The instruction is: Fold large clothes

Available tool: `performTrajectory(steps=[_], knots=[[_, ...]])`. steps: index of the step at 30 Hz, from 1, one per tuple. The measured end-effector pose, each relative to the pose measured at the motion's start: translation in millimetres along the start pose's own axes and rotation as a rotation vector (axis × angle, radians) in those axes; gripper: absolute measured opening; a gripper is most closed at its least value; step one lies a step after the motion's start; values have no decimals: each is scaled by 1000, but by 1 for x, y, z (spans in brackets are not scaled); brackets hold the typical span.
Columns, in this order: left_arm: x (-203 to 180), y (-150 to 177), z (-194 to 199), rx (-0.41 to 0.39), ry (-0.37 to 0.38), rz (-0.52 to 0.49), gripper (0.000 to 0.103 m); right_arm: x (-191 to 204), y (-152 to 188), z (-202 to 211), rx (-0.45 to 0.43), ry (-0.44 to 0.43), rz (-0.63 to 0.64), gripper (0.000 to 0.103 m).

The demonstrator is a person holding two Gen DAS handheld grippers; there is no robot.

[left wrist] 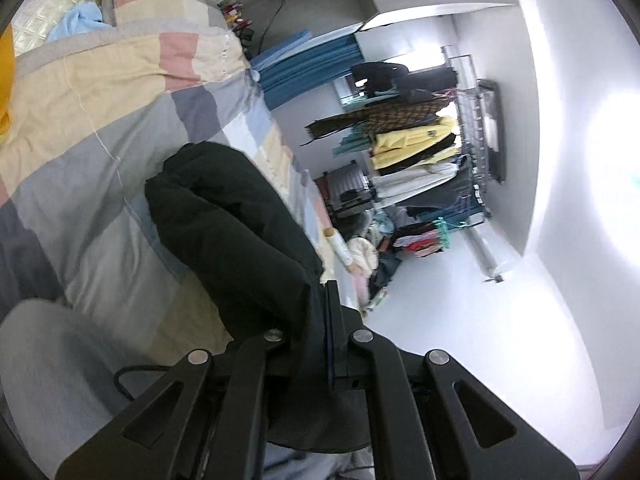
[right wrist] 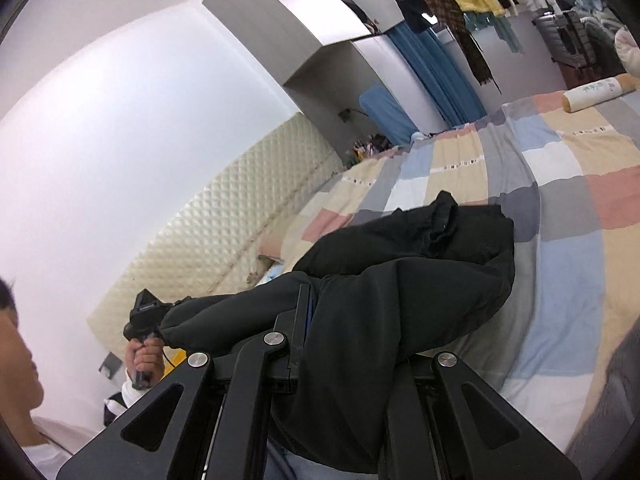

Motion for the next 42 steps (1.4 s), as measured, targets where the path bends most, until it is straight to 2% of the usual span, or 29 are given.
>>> performTrajectory(steps=[4,10,20,28,33,42], knots=[[-9,14,18,-23,30,-11,4,15,16,19,-10,-8,5,6],[-16,25,29,-43,24,-30,4,26,22,39,-43,-3,-16,6],[-18,-18,-3,-42,-45,-19,5,-10,-17,16,-53,25,-112,6],[-9,-77,-47,-14,-146,32,5,-53,-63,-32,-27,66,-188,6],[-3,-108,-73,2,-242,40,5,-77,-89,-59,6,103,-205,6],[-14,-150,-121,4,-429,-16,6,-122,-128,-103,39,217,-245,6]])
Point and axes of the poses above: each gripper's, at about its wrist camera, not at the fingertips, and z roughly against the way its jaws point, x to its left, y to its underside, the point moved 5 cm from there along -z, roughly the way its jaws point, and after that the axes turned 6 degrees about x, right-handed, at the moved point
